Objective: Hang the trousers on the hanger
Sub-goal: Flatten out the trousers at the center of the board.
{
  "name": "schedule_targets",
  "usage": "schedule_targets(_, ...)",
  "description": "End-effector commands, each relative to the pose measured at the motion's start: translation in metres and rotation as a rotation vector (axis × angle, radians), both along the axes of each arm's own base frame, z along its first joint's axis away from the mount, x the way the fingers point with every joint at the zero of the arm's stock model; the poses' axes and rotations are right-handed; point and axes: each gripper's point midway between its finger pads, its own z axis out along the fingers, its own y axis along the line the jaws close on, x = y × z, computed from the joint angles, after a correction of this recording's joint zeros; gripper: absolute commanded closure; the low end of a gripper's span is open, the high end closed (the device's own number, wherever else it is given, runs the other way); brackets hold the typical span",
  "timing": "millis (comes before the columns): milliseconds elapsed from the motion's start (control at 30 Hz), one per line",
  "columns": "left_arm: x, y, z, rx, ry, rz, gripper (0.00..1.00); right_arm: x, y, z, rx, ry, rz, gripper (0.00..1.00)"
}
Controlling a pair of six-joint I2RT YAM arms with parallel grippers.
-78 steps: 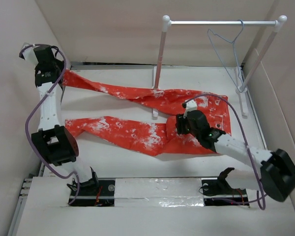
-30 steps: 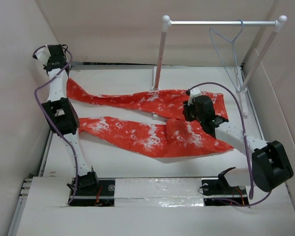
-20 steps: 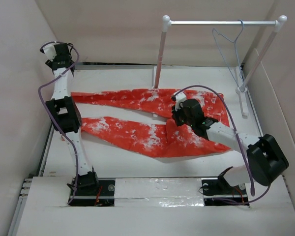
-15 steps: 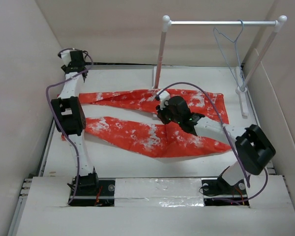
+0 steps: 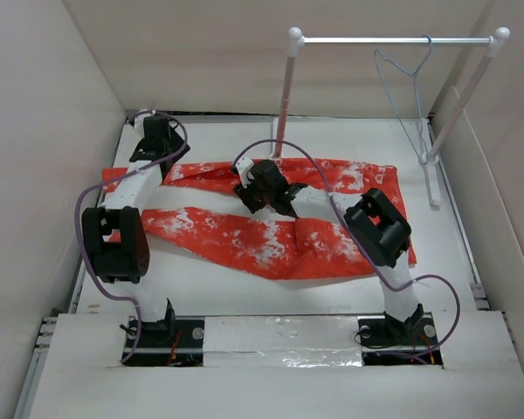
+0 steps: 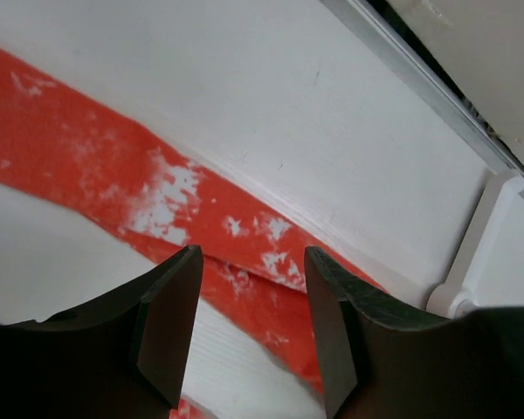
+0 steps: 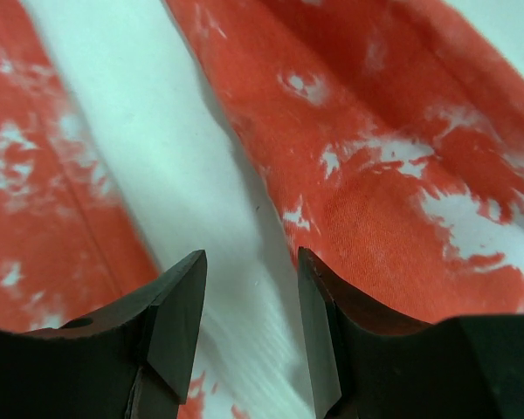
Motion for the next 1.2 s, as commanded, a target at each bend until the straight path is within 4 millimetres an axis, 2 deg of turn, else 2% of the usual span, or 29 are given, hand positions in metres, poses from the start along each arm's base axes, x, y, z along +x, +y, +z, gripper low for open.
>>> schedule_targets(0, -0.017, -0.011, 0.002, -0.125, -0.026, 0.003, 0.52, 0.014, 0.010, 0.006, -0.016, -0.027, 0.002, 0.48)
schedule_targets(33, -0.026, -0.004, -0.014, -0.143, -0.006, 0.026, 0.49, 0.015, 0.010, 0.004, -0.030, -0.011, 0.001, 0.50)
schedule_targets(100, -0.032, 0.008, -0.029, -0.206, 0.015, 0.072, 0.46, 0.013, 0.011, -0.001, -0.048, -0.008, -0.012, 0.57)
schedule_targets(133, -0.040, 0.020, -0.043, -0.229, 0.046, 0.103, 0.46, 0.016, 0.009, 0.001, -0.042, -0.016, -0.033, 0.64)
schedule_targets(167, -0.041, 0.024, -0.048, -0.239, 0.046, 0.118, 0.46, 0.014, 0.000, -0.007, -0.060, -0.017, -0.060, 0.70)
schedule_targets(200, -0.041, 0.029, -0.050, -0.244, 0.041, 0.136, 0.46, 0.015, -0.001, -0.006, -0.043, -0.035, -0.069, 0.76)
schedule_targets(233, -0.043, 0.033, -0.055, -0.232, 0.048, 0.158, 0.46, 0.017, 0.001, 0.005, -0.004, -0.066, -0.079, 0.84)
schedule_targets(267, -0.045, 0.041, -0.058, -0.225, 0.051, 0.182, 0.46, 0.014, -0.007, -0.004, -0.018, -0.065, -0.099, 0.87)
schedule_targets(367, -0.049, 0.056, -0.064, -0.197, 0.066, 0.244, 0.40, 0.019, -0.015, -0.006, -0.026, -0.087, -0.146, 0.86)
schedule_targets(400, -0.051, 0.064, -0.066, -0.195, 0.071, 0.268, 0.39, 0.020, -0.015, -0.007, -0.030, -0.088, -0.149, 0.82)
schedule_targets(433, -0.054, 0.070, -0.069, -0.196, 0.077, 0.288, 0.38, 0.020, -0.015, -0.008, -0.040, -0.087, -0.141, 0.68)
schedule_targets(467, -0.056, 0.075, -0.072, -0.204, 0.079, 0.302, 0.38, 0.019, -0.012, -0.015, -0.050, -0.071, -0.122, 0.61)
schedule_targets(500, -0.059, 0.086, -0.072, -0.215, 0.071, 0.330, 0.38, 0.022, -0.007, -0.012, -0.048, -0.075, -0.114, 0.54)
schedule_targets(567, -0.063, 0.094, -0.077, -0.243, 0.061, 0.351, 0.38, 0.020, -0.005, -0.025, -0.078, -0.045, -0.090, 0.52)
schedule_targets(600, -0.064, 0.098, -0.082, -0.245, 0.068, 0.363, 0.38, 0.020, -0.004, -0.028, -0.082, -0.039, -0.087, 0.53)
schedule_targets(700, -0.063, 0.107, -0.089, -0.237, 0.089, 0.387, 0.39, 0.023, 0.000, -0.028, -0.078, -0.039, -0.087, 0.65)
schedule_targets(733, -0.062, 0.114, -0.088, -0.230, 0.089, 0.405, 0.39, 0.024, 0.001, -0.028, -0.074, -0.039, -0.087, 0.80)
schedule_targets(800, -0.061, 0.116, -0.094, -0.223, 0.108, 0.417, 0.41, 0.024, 0.001, -0.029, -0.075, -0.034, -0.087, 0.88)
schedule_targets(833, -0.060, 0.118, -0.094, -0.221, 0.117, 0.428, 0.41, 0.027, -0.003, -0.028, -0.072, -0.035, -0.099, 0.96)
schedule_targets(867, -0.061, 0.125, -0.097, -0.217, 0.122, 0.451, 0.41, 0.027, -0.004, -0.030, -0.074, -0.032, -0.099, 1.00)
schedule_targets(967, -0.057, 0.131, -0.104, -0.222, 0.134, 0.466, 0.41, 0.022, -0.007, -0.032, -0.071, -0.022, -0.104, 1.00)
schedule_targets(1000, -0.060, 0.130, -0.115, -0.227, 0.173, 0.470, 0.41, 0.021, -0.008, -0.031, -0.069, -0.022, -0.105, 1.00)
schedule_targets(1033, -0.058, 0.134, -0.116, -0.235, 0.173, 0.478, 0.42, 0.020, -0.008, -0.026, -0.055, -0.030, -0.106, 1.00)
schedule_targets(1100, -0.056, 0.133, -0.126, -0.248, 0.197, 0.479, 0.42, 0.018, -0.017, -0.031, -0.055, -0.017, -0.118, 1.00)
schedule_targets(1167, -0.049, 0.134, -0.127, -0.256, 0.194, 0.480, 0.43, 0.016, -0.017, -0.026, -0.037, -0.021, -0.117, 1.00)
